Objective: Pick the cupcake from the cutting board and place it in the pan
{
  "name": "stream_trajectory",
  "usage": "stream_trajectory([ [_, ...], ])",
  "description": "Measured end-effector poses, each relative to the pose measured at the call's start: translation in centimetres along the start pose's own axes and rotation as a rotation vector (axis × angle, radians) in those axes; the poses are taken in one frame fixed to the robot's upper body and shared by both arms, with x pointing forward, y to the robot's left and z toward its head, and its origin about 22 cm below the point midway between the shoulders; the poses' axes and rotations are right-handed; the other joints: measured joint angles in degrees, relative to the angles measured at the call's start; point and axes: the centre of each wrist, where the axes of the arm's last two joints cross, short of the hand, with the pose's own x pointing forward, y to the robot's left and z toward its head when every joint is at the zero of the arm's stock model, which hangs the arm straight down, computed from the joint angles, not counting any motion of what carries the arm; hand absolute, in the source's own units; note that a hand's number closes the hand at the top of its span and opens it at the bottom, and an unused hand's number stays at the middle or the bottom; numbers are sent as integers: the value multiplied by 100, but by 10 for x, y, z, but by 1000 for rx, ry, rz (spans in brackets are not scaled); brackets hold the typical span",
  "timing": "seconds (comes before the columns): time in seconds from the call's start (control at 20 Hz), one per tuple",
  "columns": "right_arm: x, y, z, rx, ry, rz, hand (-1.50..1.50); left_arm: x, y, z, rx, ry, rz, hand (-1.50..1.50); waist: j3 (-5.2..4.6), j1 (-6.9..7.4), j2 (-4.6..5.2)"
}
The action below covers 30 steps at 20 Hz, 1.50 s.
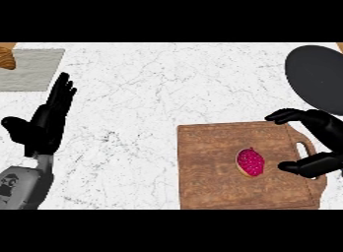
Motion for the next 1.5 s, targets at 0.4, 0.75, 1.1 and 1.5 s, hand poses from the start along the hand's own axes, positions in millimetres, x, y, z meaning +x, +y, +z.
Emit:
stream_trajectory([
  [0.4, 67, -93, 9, 82, 49, 334, -150, 8, 6, -7, 4, 6, -20, 0, -6, -10, -11],
  [0.75, 136, -121, -30, 222, 114, 522, -150, 8, 3, -3, 0, 10, -19, 0, -14, 9, -24],
  [1.1, 151, -102, -65, 284, 69, 566, -150, 5, 12, -2, 11, 16, -21, 0, -15, -39, -29],
  [1.5, 152, -64, -83, 424, 57, 487, -150, 7, 7, -2, 24, 20, -19, 0, -14, -82, -41],
])
